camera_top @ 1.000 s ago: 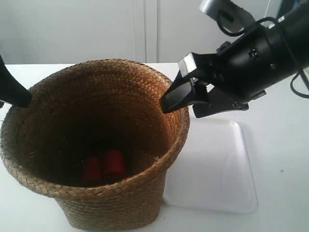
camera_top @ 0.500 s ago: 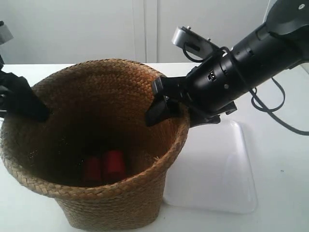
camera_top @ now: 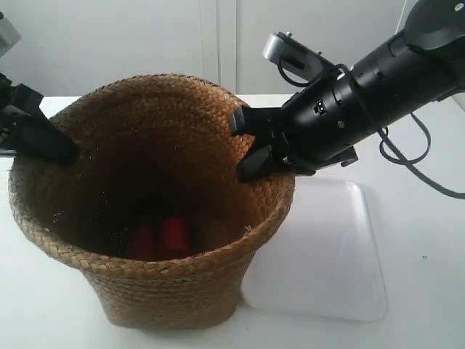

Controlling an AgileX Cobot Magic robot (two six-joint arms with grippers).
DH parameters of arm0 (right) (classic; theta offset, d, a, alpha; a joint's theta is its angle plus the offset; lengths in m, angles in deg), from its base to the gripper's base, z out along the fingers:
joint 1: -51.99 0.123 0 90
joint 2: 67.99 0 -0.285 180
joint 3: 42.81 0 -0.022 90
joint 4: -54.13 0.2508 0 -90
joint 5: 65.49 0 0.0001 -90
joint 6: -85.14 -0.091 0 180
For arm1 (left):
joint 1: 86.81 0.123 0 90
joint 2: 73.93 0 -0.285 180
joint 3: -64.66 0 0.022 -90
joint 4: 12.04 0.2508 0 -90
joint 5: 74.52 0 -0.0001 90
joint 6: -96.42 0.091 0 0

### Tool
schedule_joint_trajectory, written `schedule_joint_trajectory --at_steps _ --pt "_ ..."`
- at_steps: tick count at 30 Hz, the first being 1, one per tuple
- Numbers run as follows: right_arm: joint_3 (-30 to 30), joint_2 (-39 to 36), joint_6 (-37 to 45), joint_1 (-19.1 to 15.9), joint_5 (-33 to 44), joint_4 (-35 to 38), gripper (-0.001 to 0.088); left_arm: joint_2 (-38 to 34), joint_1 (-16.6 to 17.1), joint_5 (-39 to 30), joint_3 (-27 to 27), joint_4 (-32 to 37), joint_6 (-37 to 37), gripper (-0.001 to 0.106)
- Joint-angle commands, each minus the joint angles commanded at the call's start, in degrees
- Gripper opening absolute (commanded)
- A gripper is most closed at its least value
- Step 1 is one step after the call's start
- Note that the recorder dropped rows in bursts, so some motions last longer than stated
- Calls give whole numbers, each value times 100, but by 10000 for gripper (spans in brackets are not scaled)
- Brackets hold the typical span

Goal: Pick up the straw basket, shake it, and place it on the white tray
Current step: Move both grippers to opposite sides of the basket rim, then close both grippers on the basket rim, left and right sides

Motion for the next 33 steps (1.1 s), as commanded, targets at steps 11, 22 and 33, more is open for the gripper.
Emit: schedule_joint_trajectory --at_steps 11,22,33 --pt "188 2142 -17 1050 -672 -482 0 2369 -10 431 1006 -1106 1151 0" --pt "527 2064 -5031 1570 -569 -6036 0 3210 -175 2159 1894 -1526 1982 0" --pt "1261 2238 -4947 1985 -2842 -5909 0 2936 -175 2278 2036 -1997 2008 0"
